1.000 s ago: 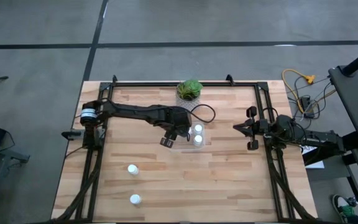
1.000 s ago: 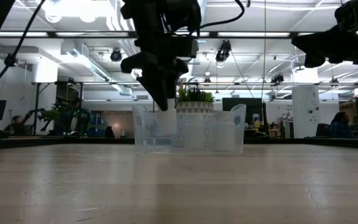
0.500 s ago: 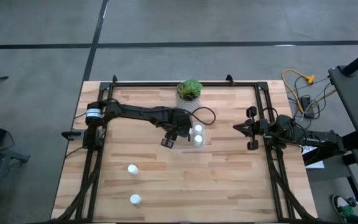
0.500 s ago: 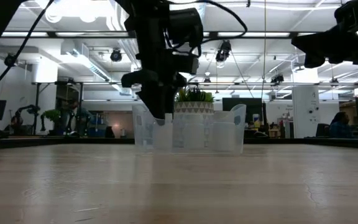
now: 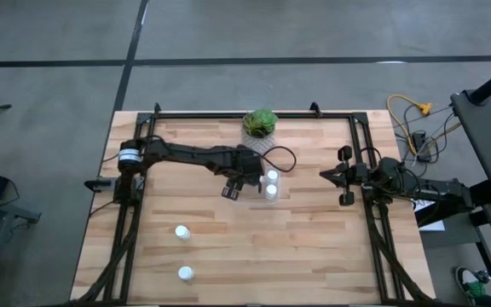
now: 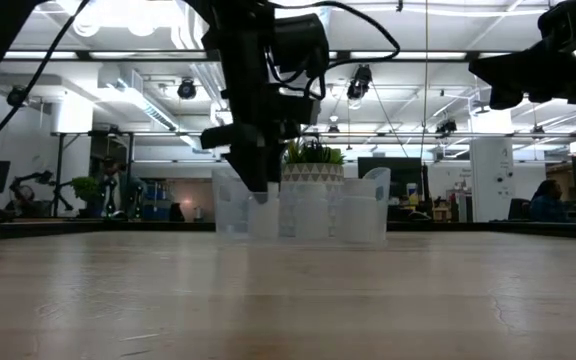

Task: Pick and place pill bottles into a basket
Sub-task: Put the white medicine bottle into the transparent bin

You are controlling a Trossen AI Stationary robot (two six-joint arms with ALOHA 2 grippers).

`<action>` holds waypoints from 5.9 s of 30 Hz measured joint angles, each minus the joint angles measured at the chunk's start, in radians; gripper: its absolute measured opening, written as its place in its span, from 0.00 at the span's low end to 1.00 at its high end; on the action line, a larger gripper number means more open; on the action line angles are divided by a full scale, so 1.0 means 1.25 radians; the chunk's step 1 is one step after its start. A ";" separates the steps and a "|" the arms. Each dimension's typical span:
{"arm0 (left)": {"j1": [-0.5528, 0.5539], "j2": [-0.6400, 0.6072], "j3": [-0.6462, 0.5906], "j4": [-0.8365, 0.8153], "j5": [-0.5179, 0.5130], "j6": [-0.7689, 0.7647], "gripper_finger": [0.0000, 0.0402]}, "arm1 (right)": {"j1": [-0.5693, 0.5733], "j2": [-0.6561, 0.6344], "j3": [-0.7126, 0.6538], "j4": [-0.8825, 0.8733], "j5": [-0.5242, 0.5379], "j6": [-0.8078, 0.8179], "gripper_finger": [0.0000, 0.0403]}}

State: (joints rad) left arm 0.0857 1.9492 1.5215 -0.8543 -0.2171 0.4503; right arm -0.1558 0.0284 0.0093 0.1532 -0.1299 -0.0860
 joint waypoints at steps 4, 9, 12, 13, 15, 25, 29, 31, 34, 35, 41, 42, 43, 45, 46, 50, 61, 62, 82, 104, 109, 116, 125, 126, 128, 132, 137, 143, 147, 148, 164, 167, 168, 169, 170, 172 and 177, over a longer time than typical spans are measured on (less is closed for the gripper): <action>0.001 0.001 -0.006 0.002 -0.006 -0.001 0.49 | 0.000 0.000 0.000 0.000 0.000 0.000 0.02; 0.000 0.001 -0.007 0.006 -0.001 -0.021 0.53 | 0.000 0.000 0.000 0.000 0.000 0.000 0.02; 0.000 0.001 -0.007 0.007 -0.001 -0.021 0.54 | 0.000 0.000 0.000 0.000 0.000 0.000 0.02; 0.000 0.001 -0.007 0.007 -0.001 -0.021 0.54 | 0.000 0.000 0.000 0.000 0.000 0.000 0.02; 0.000 0.001 -0.007 0.007 -0.001 -0.021 0.54 | 0.000 0.000 0.000 0.000 0.000 0.000 0.02; -0.002 0.001 -0.006 0.007 0.000 -0.021 0.54 | 0.000 0.000 0.000 0.000 0.000 0.000 0.02; -0.009 -0.011 -0.006 0.007 0.000 -0.021 0.54 | 0.000 0.000 0.000 0.000 0.000 0.000 0.02; -0.017 -0.023 -0.004 0.006 0.000 -0.021 0.54 | 0.000 0.000 0.000 0.000 0.000 0.000 0.02; -0.030 -0.054 0.002 0.004 -0.001 -0.021 0.54 | 0.000 0.000 0.000 0.000 0.000 0.000 0.02; -0.035 -0.067 0.004 0.005 -0.001 -0.021 0.54 | 0.000 0.000 0.000 0.000 0.000 0.000 0.02; -0.074 -0.146 0.009 0.001 -0.001 -0.060 0.54 | 0.000 0.000 0.000 0.000 0.000 0.000 0.02; -0.082 -0.158 0.009 -0.003 0.001 -0.068 0.54 | 0.000 0.000 0.000 0.000 0.000 0.000 0.02; -0.091 -0.168 0.009 -0.009 0.003 -0.083 0.54 | 0.000 0.000 0.000 0.000 0.001 0.000 0.02; -0.113 -0.187 0.009 -0.024 0.008 -0.110 0.54 | 0.000 0.000 0.000 0.000 0.000 0.000 0.02; -0.127 -0.195 0.009 -0.035 0.014 -0.127 0.54 | 0.000 0.000 0.000 0.000 0.000 0.000 0.02; -0.194 -0.224 0.009 -0.060 0.048 -0.186 0.54 | 0.000 0.000 0.000 0.000 0.000 0.000 0.02; -0.442 -0.233 0.007 -0.101 0.054 -0.376 0.54 | 0.000 0.000 0.000 0.000 0.000 0.000 0.02; -0.466 -0.230 0.006 -0.110 0.055 -0.394 0.54 | 0.000 0.000 0.000 0.000 0.000 0.000 0.02; -0.693 -0.175 -0.007 -0.119 0.079 -0.679 0.54 | 0.000 0.000 0.000 0.000 0.000 0.000 0.02; -0.729 -0.160 -0.111 -0.077 0.137 -0.854 0.54 | 0.000 0.000 0.000 0.000 0.000 0.000 0.02; -0.729 -0.160 -0.112 -0.078 0.148 -0.881 0.54 | 0.000 0.000 0.000 0.000 0.000 0.000 0.02; -0.733 -0.160 -0.113 -0.078 0.149 -0.881 0.54 | 0.000 0.000 0.000 0.000 0.000 0.000 0.02; -0.735 -0.161 -0.143 -0.077 0.147 -0.898 0.54 | 0.000 0.000 0.000 0.000 0.000 0.000 0.02; -0.734 -0.161 -0.152 -0.077 0.147 -0.905 0.54 | 0.000 0.000 0.000 0.000 0.000 0.000 0.02; -0.734 -0.161 -0.168 -0.078 0.149 -0.919 0.54 | 0.000 0.000 0.000 0.000 0.000 0.000 0.02; -0.734 -0.161 -0.182 -0.073 0.148 -0.921 0.54 | 0.000 0.000 0.000 0.000 0.000 0.000 0.02; -0.734 -0.161 -0.188 -0.038 0.149 -0.921 0.54 | 0.000 0.000 0.000 0.000 0.000 0.000 0.02; -0.734 -0.161 -0.218 -0.016 0.149 -0.921 0.54 | 0.000 0.000 0.000 0.001 0.000 0.000 0.02; -0.734 -0.161 -0.226 -0.014 0.149 -0.921 0.54 | 0.000 0.000 0.000 0.001 0.000 0.000 0.02; -0.734 -0.161 -0.226 -0.014 0.149 -0.921 0.54 | 0.000 0.000 0.000 0.001 0.000 0.000 0.02; -0.734 -0.161 -0.228 0.007 0.144 -0.920 0.54 | 0.000 0.000 0.000 0.001 0.000 0.000 0.02; -0.734 -0.161 -0.228 0.007 0.143 -0.918 0.54 | 0.000 0.000 0.000 0.001 0.000 0.000 0.02; -0.734 -0.161 -0.228 0.007 0.142 -0.917 0.54 | 0.000 0.000 0.000 0.001 0.000 0.000 0.02; -0.734 -0.161 -0.228 0.007 0.141 -0.917 0.54 | 0.000 0.000 0.000 0.001 0.000 0.000 0.02; -0.734 -0.161 -0.228 0.007 0.141 -0.917 0.54 | 0.000 0.000 0.000 0.001 0.000 0.000 0.02; -0.734 -0.161 -0.228 0.007 0.140 -0.917 0.54 | 0.000 0.000 0.000 0.001 0.000 0.000 0.02; -0.734 -0.161 -0.228 0.008 0.124 -0.916 0.54 | 0.000 0.000 0.000 0.001 0.000 0.000 0.02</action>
State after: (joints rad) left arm -0.8314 1.7477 1.2366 -0.8440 -0.0616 -0.6941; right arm -0.1556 0.0288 0.0097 0.1539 -0.1299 -0.0860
